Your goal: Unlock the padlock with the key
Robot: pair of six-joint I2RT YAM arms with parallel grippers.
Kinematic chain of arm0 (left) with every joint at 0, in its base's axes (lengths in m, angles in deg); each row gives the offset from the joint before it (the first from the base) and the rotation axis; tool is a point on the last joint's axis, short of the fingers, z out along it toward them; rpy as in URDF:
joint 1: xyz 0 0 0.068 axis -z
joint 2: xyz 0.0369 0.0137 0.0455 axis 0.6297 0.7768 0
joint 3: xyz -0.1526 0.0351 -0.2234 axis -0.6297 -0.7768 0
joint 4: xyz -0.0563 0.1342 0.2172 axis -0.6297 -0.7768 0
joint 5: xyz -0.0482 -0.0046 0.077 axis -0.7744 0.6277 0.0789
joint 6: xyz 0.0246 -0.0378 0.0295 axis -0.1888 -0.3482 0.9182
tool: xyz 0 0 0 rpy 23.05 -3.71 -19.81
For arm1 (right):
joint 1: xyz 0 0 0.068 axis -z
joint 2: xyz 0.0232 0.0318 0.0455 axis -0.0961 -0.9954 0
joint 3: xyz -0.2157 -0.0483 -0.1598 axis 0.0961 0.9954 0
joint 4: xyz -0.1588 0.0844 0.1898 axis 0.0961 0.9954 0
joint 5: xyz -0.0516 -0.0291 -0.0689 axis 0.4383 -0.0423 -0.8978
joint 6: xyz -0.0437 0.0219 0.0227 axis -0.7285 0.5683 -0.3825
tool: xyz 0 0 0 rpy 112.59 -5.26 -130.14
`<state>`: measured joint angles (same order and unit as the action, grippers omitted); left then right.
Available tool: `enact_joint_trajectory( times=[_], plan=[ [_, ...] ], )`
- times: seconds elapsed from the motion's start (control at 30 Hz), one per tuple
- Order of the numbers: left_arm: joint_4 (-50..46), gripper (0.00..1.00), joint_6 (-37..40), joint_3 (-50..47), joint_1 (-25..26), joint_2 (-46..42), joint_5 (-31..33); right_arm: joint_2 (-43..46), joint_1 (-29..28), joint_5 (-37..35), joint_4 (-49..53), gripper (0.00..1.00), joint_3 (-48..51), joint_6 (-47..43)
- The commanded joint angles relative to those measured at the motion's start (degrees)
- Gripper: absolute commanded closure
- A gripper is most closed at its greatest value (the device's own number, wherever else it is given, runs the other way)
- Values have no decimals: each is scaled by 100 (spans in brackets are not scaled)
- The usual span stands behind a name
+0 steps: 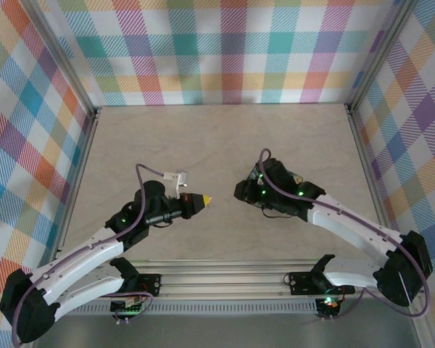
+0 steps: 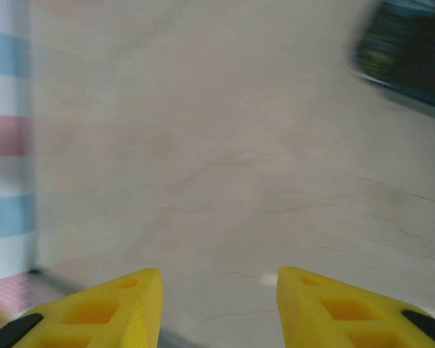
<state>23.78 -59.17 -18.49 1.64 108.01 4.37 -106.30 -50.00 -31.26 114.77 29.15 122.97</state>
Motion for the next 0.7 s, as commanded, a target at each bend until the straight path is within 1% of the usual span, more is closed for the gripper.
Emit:
enact_joint_trajectory(
  times=[0.0,0.13,0.27,0.4,0.53,0.67],
  plan=[
    [611,100,-628,-174,-80,86,-210,-369,-147,-1342,764,53,187,209],
    [607,100,-683,-258,-94,166,-332,-805,-150,-1761,449,52,244,83],
    [618,100,-628,-356,-114,50,-286,-1156,-148,-2100,224,51,175,75],
    [762,100,-328,-466,-111,-96,-275,-1309,-148,-2217,-155,52,307,153],
    [411,100,162,-405,-114,-196,-134,-1468,-139,-2194,-263,52,312,213],
    [528,100,240,-461,-118,-59,-132,-1629,-130,-2191,-231,52,288,360]
  ],
)
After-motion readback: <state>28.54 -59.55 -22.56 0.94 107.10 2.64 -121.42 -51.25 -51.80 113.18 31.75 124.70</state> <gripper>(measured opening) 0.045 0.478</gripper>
